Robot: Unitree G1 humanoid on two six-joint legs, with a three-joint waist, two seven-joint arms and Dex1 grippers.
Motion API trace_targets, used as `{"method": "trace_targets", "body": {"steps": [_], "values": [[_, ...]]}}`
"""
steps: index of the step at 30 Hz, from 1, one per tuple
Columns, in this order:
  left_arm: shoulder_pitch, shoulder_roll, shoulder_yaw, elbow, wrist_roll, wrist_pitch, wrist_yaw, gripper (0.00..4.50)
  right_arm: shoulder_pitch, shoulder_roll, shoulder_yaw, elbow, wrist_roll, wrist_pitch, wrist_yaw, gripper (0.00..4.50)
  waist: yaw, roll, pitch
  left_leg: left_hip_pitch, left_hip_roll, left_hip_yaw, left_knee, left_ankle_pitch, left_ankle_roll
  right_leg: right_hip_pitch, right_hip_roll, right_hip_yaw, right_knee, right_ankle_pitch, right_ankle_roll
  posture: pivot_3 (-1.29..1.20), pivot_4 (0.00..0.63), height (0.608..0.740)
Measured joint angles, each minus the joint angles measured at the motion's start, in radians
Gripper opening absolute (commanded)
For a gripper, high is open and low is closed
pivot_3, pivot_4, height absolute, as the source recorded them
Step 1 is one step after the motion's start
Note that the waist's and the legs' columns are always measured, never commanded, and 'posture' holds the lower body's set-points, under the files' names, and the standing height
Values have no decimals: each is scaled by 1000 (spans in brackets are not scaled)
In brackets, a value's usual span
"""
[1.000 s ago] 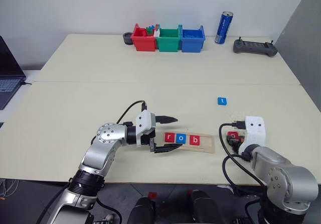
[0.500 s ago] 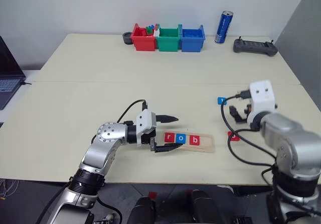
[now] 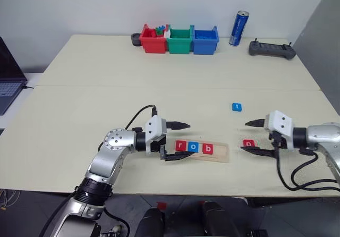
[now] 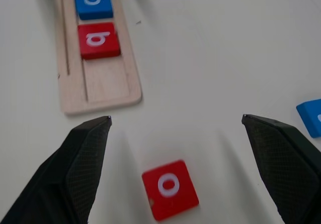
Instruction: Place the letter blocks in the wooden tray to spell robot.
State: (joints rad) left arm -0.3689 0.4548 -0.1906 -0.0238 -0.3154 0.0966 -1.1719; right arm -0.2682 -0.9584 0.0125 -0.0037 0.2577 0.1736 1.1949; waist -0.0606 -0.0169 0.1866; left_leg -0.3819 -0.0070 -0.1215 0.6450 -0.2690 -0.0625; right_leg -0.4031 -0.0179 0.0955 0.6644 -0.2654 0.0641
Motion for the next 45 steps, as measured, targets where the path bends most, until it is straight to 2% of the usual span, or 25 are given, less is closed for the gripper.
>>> {"method": "trace_targets", "body": {"steps": [6,19,24,28,34,45], "values": [[1,1,0,0,0,1,1,4500,-42,13,49,186,-51,-158,81,4435,5,0,0,0,-1,0,0,0,0,0,-1,0,0,0,0,0,150,740],[2,4,0,-7,0,5,1,4500,-80,68,90,277,-101,-211,111,4435,5,0,0,0,-1,0,1,0,0,0,-1,1,0,0,0,0,150,740],[3,5,0,-7,0,5,2,4500,-82,70,90,287,-102,-211,112,2928,5,0,0,0,-1,0,1,0,0,0,-1,1,1,0,0,0,150,740],[2,8,0,-7,0,5,1,4500,-77,70,89,285,-100,-209,110,1505,5,0,0,0,-1,0,1,0,0,0,-1,1,1,0,0,0,150,740],[4,13,0,-7,0,4,-4,4500,-65,70,86,202,-84,-146,106,1453,4,0,0,0,-1,0,1,0,0,0,-1,1,1,0,0,0,150,740],[5,12,0,-7,0,-3,-20,4500,-58,124,91,-203,23,199,3,1453,10,0,0,-1,-1,-1,1,0,0,0,-1,0,1,0,0,0,150,740]]}}
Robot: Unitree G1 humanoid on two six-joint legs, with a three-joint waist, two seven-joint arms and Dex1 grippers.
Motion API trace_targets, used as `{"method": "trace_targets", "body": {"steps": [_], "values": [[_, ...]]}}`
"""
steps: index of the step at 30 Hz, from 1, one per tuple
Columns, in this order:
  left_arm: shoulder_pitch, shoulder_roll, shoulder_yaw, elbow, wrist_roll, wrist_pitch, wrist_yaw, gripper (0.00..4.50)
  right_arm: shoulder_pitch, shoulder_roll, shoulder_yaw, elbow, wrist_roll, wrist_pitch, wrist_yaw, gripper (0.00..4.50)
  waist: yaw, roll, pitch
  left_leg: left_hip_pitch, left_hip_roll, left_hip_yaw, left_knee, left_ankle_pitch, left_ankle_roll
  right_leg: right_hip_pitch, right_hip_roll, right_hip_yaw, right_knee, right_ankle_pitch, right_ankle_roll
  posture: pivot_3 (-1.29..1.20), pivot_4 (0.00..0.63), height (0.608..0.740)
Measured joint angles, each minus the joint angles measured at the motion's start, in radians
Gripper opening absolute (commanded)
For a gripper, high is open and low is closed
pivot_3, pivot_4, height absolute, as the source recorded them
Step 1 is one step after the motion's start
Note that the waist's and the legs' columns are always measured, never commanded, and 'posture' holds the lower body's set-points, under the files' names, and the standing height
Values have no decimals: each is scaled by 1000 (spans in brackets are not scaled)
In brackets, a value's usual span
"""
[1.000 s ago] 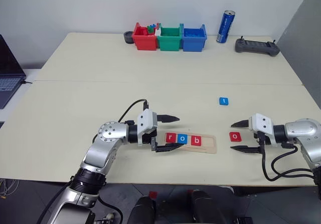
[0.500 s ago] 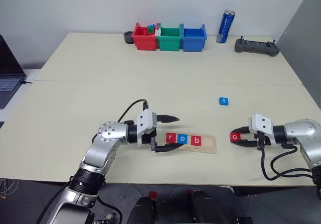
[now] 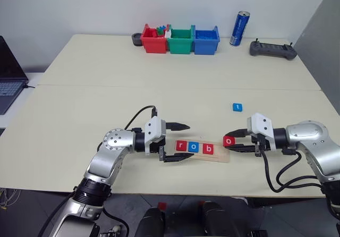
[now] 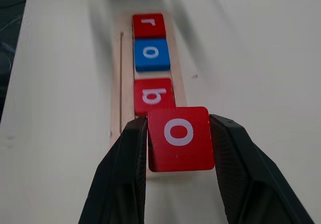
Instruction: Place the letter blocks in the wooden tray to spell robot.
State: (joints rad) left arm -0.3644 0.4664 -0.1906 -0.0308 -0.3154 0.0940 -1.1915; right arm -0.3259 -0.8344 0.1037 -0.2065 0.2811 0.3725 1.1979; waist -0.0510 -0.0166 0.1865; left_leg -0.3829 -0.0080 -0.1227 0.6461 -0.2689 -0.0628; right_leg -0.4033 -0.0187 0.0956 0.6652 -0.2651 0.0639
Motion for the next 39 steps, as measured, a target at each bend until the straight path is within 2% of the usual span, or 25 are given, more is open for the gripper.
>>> {"method": "trace_targets", "body": {"steps": [7,39], "values": [[0,-2,0,0,0,0,1,4500,50,28,67,-59,-3,50,-43,1453,3,0,0,0,0,0,0,0,0,0,0,0,0,0,0,0,150,740],[0,-1,0,0,1,1,3,4500,32,55,113,35,-98,-36,-69,1453,3,0,0,0,0,0,0,0,0,0,0,0,1,0,0,0,150,740]]}}
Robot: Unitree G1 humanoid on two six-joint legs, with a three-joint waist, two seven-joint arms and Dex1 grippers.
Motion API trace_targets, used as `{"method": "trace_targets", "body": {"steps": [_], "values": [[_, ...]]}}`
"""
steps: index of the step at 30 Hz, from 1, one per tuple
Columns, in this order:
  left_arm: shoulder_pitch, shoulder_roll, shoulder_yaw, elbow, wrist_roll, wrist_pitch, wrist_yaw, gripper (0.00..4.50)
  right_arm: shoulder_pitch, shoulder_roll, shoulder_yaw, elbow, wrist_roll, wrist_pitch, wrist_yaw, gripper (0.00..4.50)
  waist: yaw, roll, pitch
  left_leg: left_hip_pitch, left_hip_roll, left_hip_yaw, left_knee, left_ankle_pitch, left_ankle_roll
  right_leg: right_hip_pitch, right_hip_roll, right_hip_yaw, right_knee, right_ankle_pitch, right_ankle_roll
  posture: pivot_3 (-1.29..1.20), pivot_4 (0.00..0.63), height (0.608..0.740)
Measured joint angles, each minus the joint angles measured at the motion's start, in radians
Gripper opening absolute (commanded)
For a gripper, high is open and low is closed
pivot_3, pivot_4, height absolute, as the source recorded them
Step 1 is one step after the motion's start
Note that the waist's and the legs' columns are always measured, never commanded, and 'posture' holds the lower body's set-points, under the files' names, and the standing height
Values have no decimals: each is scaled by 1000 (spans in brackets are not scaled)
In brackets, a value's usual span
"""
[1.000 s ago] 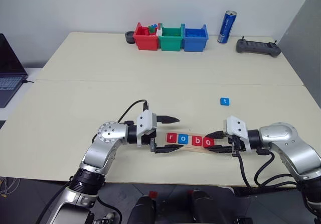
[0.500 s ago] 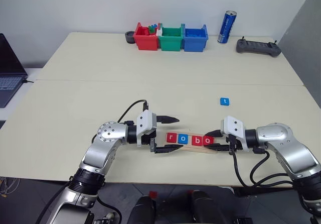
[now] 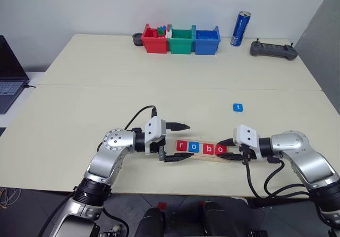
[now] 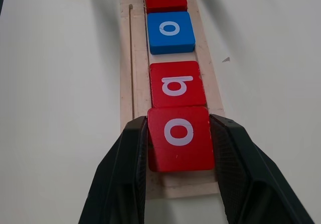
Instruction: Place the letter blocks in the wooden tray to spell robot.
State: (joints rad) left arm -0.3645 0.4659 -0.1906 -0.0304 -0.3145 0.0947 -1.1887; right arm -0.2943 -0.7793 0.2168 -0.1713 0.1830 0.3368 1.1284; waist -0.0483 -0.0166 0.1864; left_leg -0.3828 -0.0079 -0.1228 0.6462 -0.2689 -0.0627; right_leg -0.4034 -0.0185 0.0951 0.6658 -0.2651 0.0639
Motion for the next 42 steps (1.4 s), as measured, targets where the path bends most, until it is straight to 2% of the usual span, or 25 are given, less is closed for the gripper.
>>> {"method": "trace_targets", "body": {"steps": [2,3,10,16,21,24,34,35,42], "values": [[0,0,0,0,0,0,0,4500,-1,1,0,1,-3,0,0,1453,0,0,0,0,0,0,0,0,0,0,0,0,0,0,0,0,150,740],[0,0,0,0,0,0,0,4500,-1,1,0,2,-4,0,1,2170,0,0,0,0,0,0,0,0,0,0,0,0,0,0,0,0,150,740],[0,1,0,0,0,0,0,4500,-9,3,0,18,-4,0,0,4445,0,0,0,0,0,0,0,0,0,0,0,0,0,0,0,0,150,740],[-1,1,0,0,0,0,0,4500,-17,0,-4,18,-1,2,3,4445,0,0,0,0,0,0,0,0,0,0,0,0,0,0,0,0,150,740],[-2,1,0,0,0,0,-1,4500,-15,-51,-64,0,39,15,26,4445,0,0,0,0,0,0,0,0,0,0,0,0,0,0,0,0,150,740],[-5,0,0,1,0,0,-1,4500,-1,-70,-96,-43,80,44,35,3829,0,0,0,0,0,0,0,0,0,0,0,0,0,0,0,0,150,740],[-8,1,0,1,0,0,-2,4500,89,-63,-91,-158,114,90,18,171,0,0,0,0,0,0,0,0,0,0,0,0,0,0,0,0,150,740],[-8,1,0,1,0,0,-3,4500,93,-62,-86,-161,113,90,13,13,0,0,0,0,0,0,0,0,0,0,0,0,0,0,0,0,150,740],[-13,1,0,1,1,0,-5,4500,113,-53,-42,-155,73,68,-14,13,0,0,0,0,0,0,0,0,0,0,0,0,1,0,0,0,150,740]]}}
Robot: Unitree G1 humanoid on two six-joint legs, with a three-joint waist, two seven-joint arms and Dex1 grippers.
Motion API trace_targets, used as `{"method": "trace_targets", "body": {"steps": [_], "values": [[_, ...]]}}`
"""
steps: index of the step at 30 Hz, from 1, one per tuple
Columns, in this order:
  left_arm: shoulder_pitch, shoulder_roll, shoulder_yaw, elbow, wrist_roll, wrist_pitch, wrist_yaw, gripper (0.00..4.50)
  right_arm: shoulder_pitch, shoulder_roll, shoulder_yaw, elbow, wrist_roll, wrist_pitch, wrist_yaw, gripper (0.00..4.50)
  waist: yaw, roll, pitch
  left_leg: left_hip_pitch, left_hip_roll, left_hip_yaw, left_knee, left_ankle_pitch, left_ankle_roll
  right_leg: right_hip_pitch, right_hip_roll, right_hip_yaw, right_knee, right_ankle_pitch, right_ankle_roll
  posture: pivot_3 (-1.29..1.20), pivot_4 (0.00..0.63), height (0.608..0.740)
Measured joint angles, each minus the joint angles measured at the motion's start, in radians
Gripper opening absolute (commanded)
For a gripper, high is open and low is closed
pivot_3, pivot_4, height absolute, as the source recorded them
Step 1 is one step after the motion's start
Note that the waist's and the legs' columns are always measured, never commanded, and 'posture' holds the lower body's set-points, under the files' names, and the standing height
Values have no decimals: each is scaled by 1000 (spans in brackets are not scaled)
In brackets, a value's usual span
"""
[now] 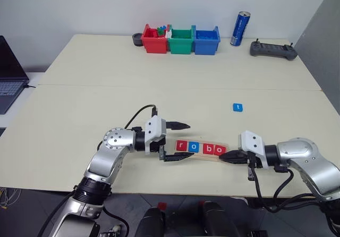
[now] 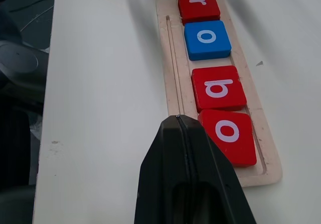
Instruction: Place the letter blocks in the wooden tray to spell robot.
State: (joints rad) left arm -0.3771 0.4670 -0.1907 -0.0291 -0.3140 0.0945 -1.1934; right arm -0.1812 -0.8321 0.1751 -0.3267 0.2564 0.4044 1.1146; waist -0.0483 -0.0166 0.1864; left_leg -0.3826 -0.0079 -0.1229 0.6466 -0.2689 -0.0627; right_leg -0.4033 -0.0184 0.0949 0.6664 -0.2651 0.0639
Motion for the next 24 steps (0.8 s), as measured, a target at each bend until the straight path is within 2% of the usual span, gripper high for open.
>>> {"method": "trace_targets", "body": {"steps": [13,18,24], "values": [[2,3,0,0,0,1,-9,4500,-18,11,16,76,-78,-70,-12,13,0,0,0,0,0,0,0,0,0,0,0,0,0,0,0,0,150,740],[2,3,0,0,0,1,-12,4500,-19,13,12,77,-73,-66,-9,13,0,0,0,0,0,0,0,0,0,0,0,0,0,0,0,0,150,740],[2,2,0,0,0,2,-16,4500,-19,-13,-25,36,2,1,19,13,0,0,0,0,0,0,0,0,0,0,0,0,0,0,0,0,150,740]]}}
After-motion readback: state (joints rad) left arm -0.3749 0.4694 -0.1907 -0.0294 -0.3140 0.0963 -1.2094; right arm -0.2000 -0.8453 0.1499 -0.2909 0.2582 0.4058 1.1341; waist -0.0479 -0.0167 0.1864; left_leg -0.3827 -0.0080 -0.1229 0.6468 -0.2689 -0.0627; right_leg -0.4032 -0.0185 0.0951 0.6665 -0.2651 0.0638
